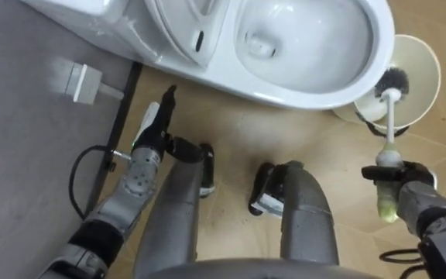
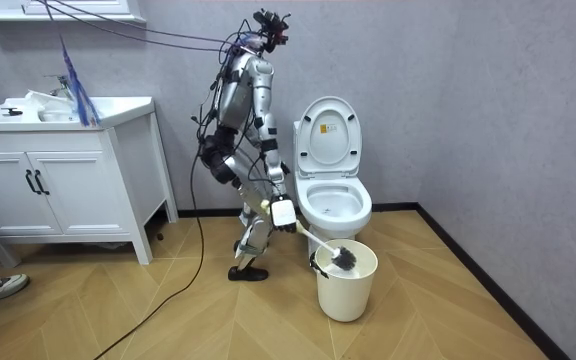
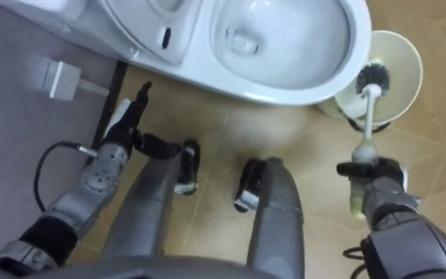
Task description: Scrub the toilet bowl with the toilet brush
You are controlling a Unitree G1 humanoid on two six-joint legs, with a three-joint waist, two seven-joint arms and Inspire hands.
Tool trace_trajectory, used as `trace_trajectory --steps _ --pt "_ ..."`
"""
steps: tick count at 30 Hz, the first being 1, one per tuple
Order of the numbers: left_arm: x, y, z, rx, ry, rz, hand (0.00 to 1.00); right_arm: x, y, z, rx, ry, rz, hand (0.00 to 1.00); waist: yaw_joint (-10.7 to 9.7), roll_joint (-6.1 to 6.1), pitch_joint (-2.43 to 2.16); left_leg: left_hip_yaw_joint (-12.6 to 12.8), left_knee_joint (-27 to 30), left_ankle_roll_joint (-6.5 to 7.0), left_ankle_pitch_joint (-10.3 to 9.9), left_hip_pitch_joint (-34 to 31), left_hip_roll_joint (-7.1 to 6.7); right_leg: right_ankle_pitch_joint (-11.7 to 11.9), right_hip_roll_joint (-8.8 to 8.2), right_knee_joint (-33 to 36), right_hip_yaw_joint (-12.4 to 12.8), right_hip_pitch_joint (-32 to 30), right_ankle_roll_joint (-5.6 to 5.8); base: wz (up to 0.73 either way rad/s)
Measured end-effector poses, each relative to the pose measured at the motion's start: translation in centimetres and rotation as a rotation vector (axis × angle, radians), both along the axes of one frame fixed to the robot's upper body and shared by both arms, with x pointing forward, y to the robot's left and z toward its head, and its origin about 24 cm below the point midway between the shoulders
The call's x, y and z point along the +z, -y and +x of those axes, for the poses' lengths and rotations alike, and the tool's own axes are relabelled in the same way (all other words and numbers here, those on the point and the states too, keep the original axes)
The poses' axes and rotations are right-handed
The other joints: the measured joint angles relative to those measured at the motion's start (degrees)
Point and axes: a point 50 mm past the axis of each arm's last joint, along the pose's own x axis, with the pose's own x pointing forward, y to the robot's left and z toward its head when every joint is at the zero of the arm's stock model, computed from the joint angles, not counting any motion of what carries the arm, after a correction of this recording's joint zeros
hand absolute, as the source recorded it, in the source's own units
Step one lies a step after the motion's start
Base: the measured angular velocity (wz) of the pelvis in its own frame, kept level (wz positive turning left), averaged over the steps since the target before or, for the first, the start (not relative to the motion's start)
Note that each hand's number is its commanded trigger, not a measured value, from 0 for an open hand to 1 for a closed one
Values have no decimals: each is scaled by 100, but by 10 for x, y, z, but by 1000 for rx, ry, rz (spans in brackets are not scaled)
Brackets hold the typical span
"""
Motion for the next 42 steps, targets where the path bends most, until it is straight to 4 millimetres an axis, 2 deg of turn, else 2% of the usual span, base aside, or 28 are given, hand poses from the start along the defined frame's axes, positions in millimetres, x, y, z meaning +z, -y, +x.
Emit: trace_trajectory --steps 5,8,11,13,15,16,17,18,20,24,28,33,35,38,40,41,42 --pt "-16 -11 -15 23 -84 21 0 -10 -2 -20 -105 -24 68 100 -38 30 -20 52 -620 34 24 1017 -21 81 1 -613 10 976 83 -3" --pt "-25 -23 -30 67 -140 22 0 -15 -7 -27 -129 -26 100 100 -171 33 -32 74 -852 40 28 1546 -16 107 41 -952 9 1525 134 -3" --pt "-31 -28 -41 85 -177 17 0 -23 -9 -46 -131 -59 121 100 -183 30 -109 83 -1105 40 28 2025 -20 138 72 -1267 8 2006 179 -3" --pt "-36 -32 -49 95 -205 15 0 -27 -11 -59 -134 -86 133 100 -191 30 -137 106 -1310 40 29 2367 -18 173 89 -1479 2 2342 198 -6" --pt "-42 -43 -69 129 -244 11 0 -34 -15 -79 -153 -108 149 100 -297 15 -214 118 -1609 37 31 2847 -23 221 131 -1829 -36 2840 228 -2" --pt "-43 -45 -73 140 -250 13 0 -35 -17 -83 -152 -113 153 100 -328 13 -222 118 -1716 28 36 3000 -23 264 165 -1971 -37 3002 236 -8" --pt "-46 -51 -85 166 -276 18 0 -39 -20 -93 -151 -136 161 100 -367 -28 -272 122 -1969 18 105 3308 -25 358 191 -2271 -72 3310 236 -6" --pt "-48 -55 -94 181 -295 27 0 -42 -23 -107 -154 -158 175 100 -413 -92 -303 128 -2255 20 190 3606 -25 430 209 -2547 -75 3571 263 0" --pt "-51 -60 -104 207 -319 30 0 -44 -25 -121 -165 -179 188 100 -448 -141 -338 124 -2514 13 230 3927 -28 514 252 -2859 -91 3917 282 0" --pt "-54 -66 -123 253 -353 29 0 -48 -30 -141 -180 -217 197 100 -459 -171 -311 132 -2835 4 238 4464 -17 721 365 -3391 -90 4537 307 -8" --pt "-55 -67 -127 258 -358 37 0 -49 -35 -140 -164 -215 203 100 -445 -157 -299 92 -2961 8 243 4668 -18 849 411 -3715 -109 4851 330 -1" --pt "-54 -83 -136 346 -352 49 0 -47 -37 -120 -120 -169 188 100 -426 -134 -259 40 -3003 16 247 4782 -27 937 431 -3903 -259 5077 349 9" --pt "-53 -86 -139 386 -347 52 0 -46 -37 -112 -106 -150 183 100 -412 -106 -261 12 -2989 16 247 4788 -30 964 440 -3970 -284 5101 357 6" --pt "-54 -88 -144 445 -340 46 0 -44 -37 -105 -71 -136 154 100 -293 -44 -240 -91 -2978 16 247 4797 -42 1000 455 -4068 -348 5182 356 10" --pt "-53 -90 -148 482 -336 47 0 -44 -37 -105 -73 -136 146 100 -231 -54 -229 -102 -2981 16 247 4834 -49 1001 454 -4083 -417 5241 356 13" --pt "-53 -90 -151 504 -330 55 0 -43 -36 -103 -70 -135 135 100 -153 -63 -230 -108 -2981 15 246 4864 -48 1001 453 -4082 -453 5277 357 11" --pt "-51 -92 -153 522 -320 59 0 -42 -36 -100 -51 -127 119 100 -121 -29 -256 -129 -2979 15 246 4866 -50 1000 451 -4082 -540 5293 357 11"
